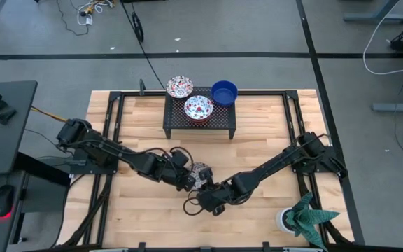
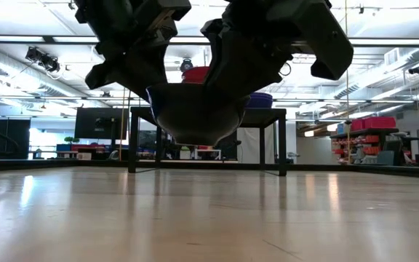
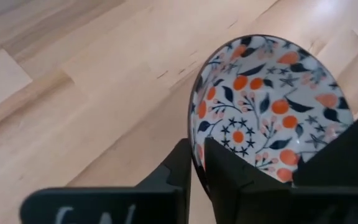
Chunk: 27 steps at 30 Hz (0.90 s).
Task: Pick & Place Mini bowls
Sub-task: Stack the black bowl on the black bowl on the shelf
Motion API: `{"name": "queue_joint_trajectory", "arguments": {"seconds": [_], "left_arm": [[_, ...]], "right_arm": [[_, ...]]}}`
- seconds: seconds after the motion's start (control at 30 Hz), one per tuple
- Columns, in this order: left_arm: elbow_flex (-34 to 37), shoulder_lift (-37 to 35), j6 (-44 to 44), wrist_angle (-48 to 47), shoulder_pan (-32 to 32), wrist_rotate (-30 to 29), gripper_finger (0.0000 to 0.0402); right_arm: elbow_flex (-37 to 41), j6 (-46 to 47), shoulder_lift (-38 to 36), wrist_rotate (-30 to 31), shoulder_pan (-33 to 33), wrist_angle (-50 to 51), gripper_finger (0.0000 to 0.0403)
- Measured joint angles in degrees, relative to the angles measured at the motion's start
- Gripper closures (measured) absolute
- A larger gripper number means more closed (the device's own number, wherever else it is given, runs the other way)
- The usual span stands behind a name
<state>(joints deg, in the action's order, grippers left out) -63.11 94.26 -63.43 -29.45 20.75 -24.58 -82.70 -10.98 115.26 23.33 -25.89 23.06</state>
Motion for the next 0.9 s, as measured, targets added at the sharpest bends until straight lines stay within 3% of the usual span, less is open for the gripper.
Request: {"name": "queue_joint_trajectory", "arguments": {"seconds": [0.17,0.6,0.8,0.9], "left_arm": [[0.00,0.24,0.99,0.26,-0.09,-0.01,0.0387],[0.50,0.51,2.40,-3.26,0.02,1.19,0.0395],[0.72,0.46,1.62,-3.51,0.02,0.39,0.0395],[0.68,0.46,1.45,-4.02,0.11,0.39,0.0395]], "right_arm": [[0.00,-0.04,0.00,0.17,-0.04,-1.48,0.0379],[-0.26,-1.86,-0.36,1.02,-0.16,-9.66,0.0320],[-0.16,0.02,-0.56,0.64,-0.97,-7.93,0.0316],[-0.15,1.22,-1.96,3.90,-2.71,-5.11,0.0324]]}}
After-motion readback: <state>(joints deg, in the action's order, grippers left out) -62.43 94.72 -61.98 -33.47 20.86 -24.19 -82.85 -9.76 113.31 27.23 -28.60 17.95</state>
